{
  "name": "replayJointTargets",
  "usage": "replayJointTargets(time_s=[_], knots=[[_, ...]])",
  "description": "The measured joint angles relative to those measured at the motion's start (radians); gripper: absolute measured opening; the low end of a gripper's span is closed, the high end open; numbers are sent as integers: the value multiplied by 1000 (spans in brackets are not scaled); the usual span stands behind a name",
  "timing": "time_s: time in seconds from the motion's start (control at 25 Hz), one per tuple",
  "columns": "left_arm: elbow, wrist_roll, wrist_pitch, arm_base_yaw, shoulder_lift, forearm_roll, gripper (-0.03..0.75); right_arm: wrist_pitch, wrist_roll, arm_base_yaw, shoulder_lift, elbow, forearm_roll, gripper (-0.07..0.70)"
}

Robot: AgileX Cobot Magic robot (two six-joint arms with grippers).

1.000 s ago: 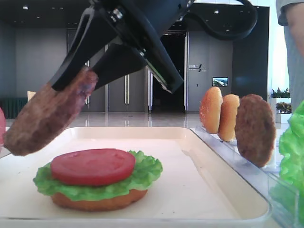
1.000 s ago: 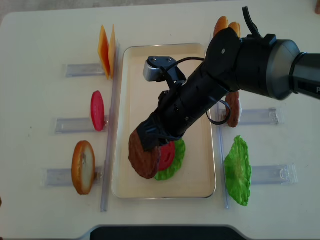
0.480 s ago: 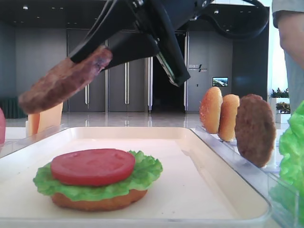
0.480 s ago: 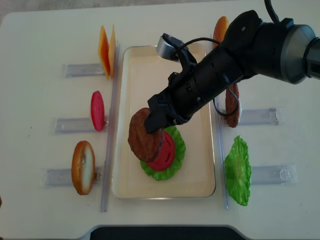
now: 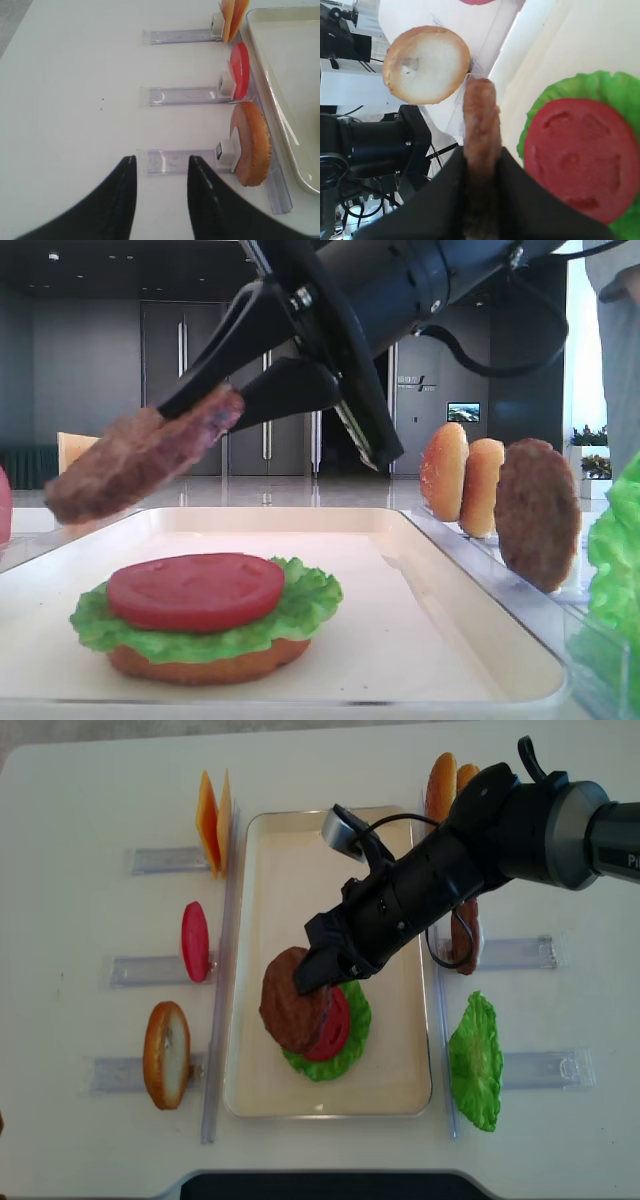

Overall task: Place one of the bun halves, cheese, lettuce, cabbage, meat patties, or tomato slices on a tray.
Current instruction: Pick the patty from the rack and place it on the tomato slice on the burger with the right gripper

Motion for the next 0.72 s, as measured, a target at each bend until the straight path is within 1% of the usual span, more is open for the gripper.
replayJointTargets(time_s=[0.16, 0.32, 0.72], knots=[[0, 0, 0, 0, 0, 0, 265, -37, -1, -27, 1, 36, -22, 134], [0, 0, 0, 0, 0, 0, 265, -55, -3, -43, 2, 83, -30, 134], [0, 0, 0, 0, 0, 0, 265, -57, -8, -44, 2, 90, -23, 134]])
